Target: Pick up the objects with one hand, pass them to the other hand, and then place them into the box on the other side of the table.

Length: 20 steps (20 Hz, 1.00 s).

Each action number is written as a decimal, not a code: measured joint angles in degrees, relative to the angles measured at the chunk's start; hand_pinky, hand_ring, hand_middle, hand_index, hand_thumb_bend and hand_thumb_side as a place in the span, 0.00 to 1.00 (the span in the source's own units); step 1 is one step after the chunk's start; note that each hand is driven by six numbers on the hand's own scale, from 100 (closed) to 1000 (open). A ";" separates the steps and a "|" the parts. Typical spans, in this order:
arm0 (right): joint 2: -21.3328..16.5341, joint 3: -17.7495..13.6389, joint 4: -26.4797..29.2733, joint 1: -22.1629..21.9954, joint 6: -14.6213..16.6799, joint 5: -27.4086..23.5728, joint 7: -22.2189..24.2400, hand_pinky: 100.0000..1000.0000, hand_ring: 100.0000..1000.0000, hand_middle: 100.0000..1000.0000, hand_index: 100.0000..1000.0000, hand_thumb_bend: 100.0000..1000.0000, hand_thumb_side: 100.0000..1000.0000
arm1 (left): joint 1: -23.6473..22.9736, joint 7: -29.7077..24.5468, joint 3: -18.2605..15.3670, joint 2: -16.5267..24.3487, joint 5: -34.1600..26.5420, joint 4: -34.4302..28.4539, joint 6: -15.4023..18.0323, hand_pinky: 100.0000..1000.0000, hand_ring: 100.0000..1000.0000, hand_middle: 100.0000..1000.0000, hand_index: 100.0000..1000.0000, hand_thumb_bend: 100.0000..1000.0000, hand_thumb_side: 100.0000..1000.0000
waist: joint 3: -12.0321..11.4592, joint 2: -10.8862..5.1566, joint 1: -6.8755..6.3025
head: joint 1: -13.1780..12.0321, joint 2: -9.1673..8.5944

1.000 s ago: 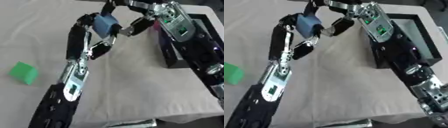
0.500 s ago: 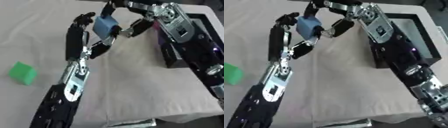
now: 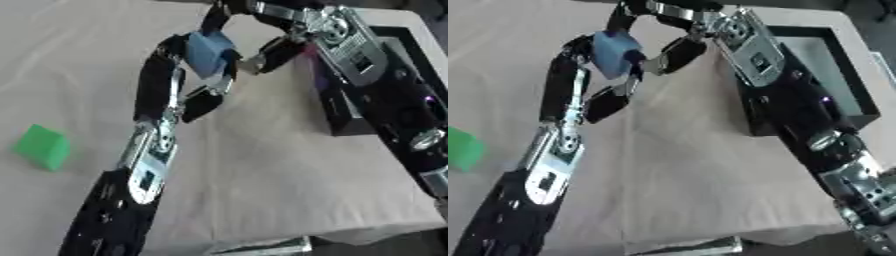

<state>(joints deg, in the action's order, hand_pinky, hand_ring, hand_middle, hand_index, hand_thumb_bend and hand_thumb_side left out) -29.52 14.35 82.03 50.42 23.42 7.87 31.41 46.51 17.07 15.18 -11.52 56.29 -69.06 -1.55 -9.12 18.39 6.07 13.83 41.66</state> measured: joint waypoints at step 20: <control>-1.00 -0.82 0.86 -0.55 -1.09 -0.65 -1.06 0.96 0.69 0.36 0.42 0.00 0.00 | -0.03 -0.71 -0.21 0.00 1.12 0.73 -1.62 0.64 0.63 0.55 0.78 0.60 0.62 | 0.34 0.00 -0.02 | 0.13 0.00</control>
<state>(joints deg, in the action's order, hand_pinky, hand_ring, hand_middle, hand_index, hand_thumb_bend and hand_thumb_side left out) -30.51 13.52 82.88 49.88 22.33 7.23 30.35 46.48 16.36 14.97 -11.51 57.41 -68.33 -3.17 -8.78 18.39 6.05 13.96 41.66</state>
